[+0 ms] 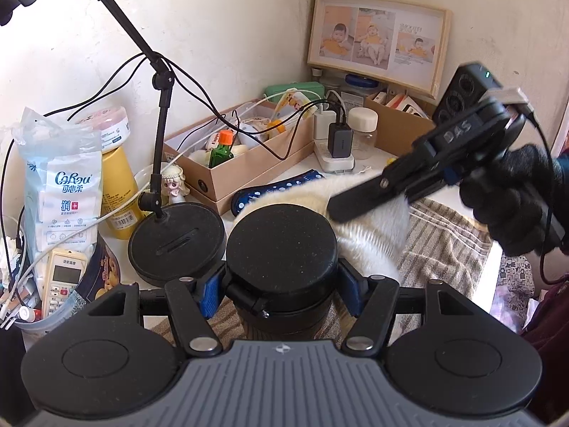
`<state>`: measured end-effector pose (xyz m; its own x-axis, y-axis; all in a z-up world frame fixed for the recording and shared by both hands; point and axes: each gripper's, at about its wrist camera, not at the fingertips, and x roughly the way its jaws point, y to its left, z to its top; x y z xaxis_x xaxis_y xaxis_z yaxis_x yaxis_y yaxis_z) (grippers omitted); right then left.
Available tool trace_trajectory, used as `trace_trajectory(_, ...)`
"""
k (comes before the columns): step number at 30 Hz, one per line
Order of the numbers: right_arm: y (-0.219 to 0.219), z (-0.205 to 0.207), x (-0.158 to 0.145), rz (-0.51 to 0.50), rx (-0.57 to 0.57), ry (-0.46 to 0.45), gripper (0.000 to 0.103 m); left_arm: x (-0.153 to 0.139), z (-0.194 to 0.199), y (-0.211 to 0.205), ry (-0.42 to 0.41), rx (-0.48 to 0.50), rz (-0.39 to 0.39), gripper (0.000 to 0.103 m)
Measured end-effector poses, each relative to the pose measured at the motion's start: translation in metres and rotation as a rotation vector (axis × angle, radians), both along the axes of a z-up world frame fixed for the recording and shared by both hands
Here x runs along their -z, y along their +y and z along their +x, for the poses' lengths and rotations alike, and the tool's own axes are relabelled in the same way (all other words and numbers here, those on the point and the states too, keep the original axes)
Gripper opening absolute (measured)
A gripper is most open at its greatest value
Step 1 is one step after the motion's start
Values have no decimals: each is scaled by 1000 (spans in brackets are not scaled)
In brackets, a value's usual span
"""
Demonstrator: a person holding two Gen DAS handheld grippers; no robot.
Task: Clean container
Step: 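Rub the towel along the tumbler's side with the right gripper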
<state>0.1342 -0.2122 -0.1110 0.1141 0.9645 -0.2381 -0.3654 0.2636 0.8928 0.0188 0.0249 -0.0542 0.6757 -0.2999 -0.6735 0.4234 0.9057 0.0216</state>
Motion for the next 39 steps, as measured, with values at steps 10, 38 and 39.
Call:
trace_trajectory(10, 0, -7, 33, 31, 23, 119, 11, -1, -1, -2, -2, -1, 4, 63)
trace_trajectory(38, 16, 15, 120, -109, 39, 367, 11, 0, -3, -6, -11, -19, 8, 63)
trace_trajectory(39, 17, 15, 123, -124, 39, 370, 11, 0, -3, -6, -11, -19, 8, 63)
